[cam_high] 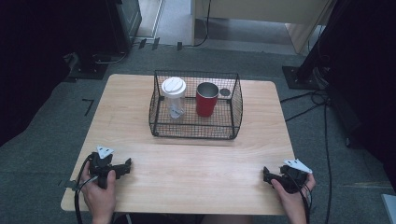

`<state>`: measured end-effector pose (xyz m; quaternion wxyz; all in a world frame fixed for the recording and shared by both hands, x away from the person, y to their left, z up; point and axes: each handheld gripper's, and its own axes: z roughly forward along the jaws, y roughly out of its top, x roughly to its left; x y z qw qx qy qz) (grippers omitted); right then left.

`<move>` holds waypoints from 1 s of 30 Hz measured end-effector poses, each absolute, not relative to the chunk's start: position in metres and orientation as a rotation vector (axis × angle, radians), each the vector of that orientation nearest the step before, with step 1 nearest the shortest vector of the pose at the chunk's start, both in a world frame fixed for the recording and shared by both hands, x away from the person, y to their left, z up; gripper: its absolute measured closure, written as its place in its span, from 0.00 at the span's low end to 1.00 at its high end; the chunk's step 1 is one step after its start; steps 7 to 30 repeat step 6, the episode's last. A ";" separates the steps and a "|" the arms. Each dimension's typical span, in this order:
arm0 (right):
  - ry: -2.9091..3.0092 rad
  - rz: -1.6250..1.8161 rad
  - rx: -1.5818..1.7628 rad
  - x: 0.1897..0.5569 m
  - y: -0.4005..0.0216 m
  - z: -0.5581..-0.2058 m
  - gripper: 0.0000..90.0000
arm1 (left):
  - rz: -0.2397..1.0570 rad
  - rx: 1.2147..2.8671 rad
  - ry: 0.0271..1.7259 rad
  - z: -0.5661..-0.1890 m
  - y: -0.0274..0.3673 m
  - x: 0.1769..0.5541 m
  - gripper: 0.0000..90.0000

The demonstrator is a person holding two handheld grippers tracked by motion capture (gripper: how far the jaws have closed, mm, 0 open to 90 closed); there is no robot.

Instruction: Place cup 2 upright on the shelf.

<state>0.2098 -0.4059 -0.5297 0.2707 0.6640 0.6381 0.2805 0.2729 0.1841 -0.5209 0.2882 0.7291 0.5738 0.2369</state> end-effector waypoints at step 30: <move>1.718 0.756 1.790 0.210 -0.406 -0.530 0.00 | 0.631 1.948 1.532 -0.521 0.184 0.273 0.00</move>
